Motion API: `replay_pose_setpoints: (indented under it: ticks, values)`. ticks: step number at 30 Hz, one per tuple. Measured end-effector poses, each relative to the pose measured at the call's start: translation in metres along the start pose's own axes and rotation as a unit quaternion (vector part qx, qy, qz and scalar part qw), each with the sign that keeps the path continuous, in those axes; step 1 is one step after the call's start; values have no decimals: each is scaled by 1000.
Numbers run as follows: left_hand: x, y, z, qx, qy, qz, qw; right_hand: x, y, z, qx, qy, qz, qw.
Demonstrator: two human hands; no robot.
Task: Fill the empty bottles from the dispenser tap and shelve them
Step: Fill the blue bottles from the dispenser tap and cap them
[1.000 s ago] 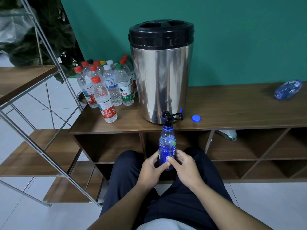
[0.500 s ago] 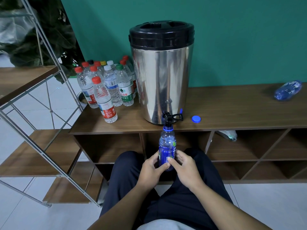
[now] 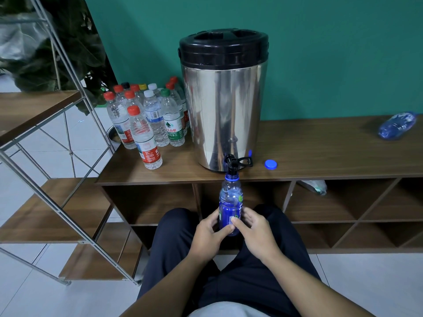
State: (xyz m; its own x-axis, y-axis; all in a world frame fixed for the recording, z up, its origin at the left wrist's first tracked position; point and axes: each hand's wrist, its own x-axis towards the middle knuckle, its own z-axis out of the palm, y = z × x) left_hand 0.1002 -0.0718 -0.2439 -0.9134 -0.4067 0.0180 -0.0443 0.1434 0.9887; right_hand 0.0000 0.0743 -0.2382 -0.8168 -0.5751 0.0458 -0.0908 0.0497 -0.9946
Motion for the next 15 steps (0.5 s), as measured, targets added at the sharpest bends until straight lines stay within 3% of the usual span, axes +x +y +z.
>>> replay_pose_setpoints:
  ticks: [15]
  values:
    - [-1,1,-1,2,-2,-7,1000,0,0,0,-8,3,8,1000]
